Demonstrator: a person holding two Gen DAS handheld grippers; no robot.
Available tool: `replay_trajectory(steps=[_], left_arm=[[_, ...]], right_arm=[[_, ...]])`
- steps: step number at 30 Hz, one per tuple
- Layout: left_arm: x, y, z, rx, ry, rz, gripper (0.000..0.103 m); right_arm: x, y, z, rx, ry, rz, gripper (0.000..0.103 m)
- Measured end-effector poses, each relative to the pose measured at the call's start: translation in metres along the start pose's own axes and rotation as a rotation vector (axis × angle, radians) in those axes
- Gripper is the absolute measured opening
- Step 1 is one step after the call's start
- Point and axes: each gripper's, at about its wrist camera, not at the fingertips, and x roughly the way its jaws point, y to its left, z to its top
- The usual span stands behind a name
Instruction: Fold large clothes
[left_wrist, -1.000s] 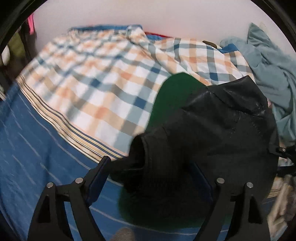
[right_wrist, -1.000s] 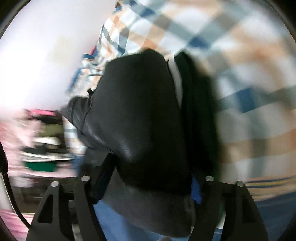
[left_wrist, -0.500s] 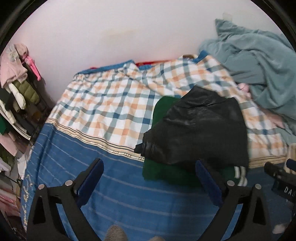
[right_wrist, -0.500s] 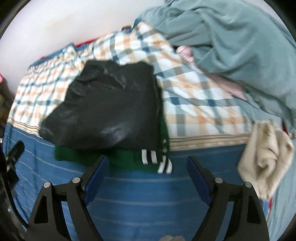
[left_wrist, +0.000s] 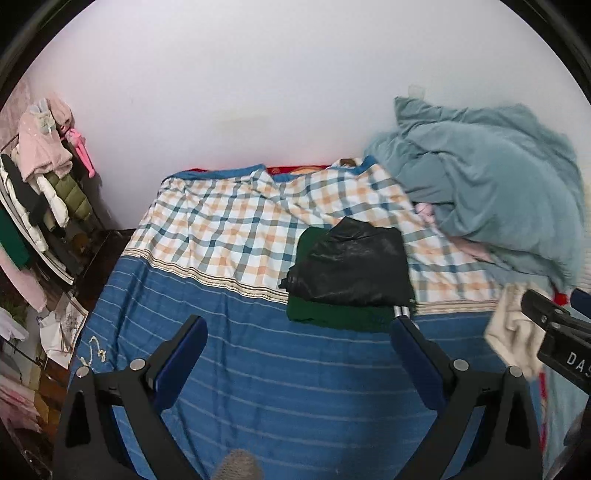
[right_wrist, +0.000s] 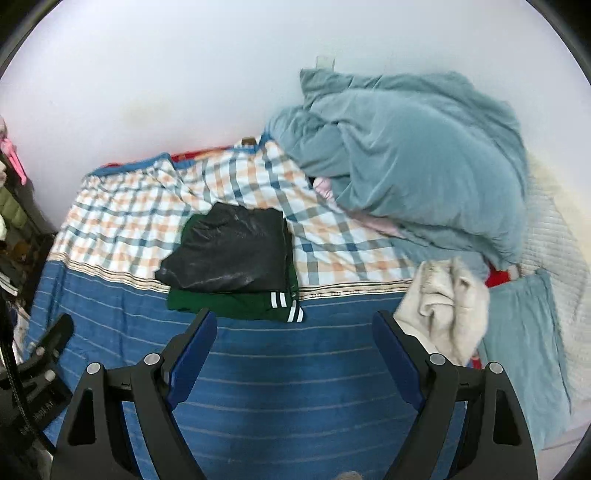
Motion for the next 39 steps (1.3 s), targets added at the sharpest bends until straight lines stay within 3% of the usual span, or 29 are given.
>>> replay_trajectory(steps=[6, 15, 25, 39], left_arm=[[-0.088, 0.010, -0.010, -0.002, -0.031, -0.020, 0.101], [-0.176, 0.032, -0.025, -0.008, -0.091, -0.026, 0.101], [-0.227, 0.049, -0.038, 0.003, -0.152, -0.031, 0.101], [-0.250, 0.057, -0.050, -0.007, -0.179, -0.046, 0.101]], right_arm=[[-0.123, -0.009, -0.024, 0.018, -0.065, -0.013, 0.087], [-0.253, -0.010, -0.065, 0.017, -0.168, -0.009, 0.087], [-0.318, -0.015, -0.092, 0.018, -0.216, -0.005, 0.087], [-0.347, -0.011, -0.103, -0.009, -0.242, 0.021, 0.088]])
